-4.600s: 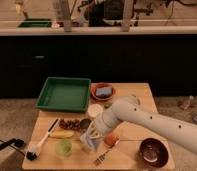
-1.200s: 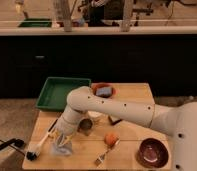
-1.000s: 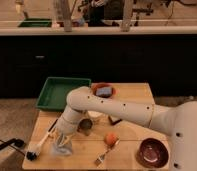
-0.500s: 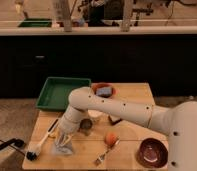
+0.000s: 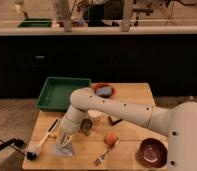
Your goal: Place towel in plastic cup
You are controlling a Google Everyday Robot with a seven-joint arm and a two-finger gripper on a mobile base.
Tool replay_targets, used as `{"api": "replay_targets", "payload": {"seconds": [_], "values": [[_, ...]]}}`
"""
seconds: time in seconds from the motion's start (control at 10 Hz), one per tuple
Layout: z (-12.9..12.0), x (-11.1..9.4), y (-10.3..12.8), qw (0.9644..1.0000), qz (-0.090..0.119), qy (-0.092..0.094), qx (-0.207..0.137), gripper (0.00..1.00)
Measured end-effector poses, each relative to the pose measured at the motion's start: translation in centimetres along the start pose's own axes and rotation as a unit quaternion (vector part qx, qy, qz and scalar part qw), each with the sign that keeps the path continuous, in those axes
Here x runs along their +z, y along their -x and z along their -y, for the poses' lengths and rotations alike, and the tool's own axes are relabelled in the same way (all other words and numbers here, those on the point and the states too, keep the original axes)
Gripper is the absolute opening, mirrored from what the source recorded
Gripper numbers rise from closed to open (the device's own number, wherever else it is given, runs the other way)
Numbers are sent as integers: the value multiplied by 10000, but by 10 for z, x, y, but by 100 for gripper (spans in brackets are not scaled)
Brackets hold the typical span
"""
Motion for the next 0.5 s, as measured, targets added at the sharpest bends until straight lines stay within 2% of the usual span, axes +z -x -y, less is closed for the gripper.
{"api": "replay_targets", "payload": {"seconds": [0.3, 0.5], "values": [[-1, -3, 0, 10000, 16, -50, 6, 80], [-2, -9, -3, 9999, -8, -164, 25, 80]]}}
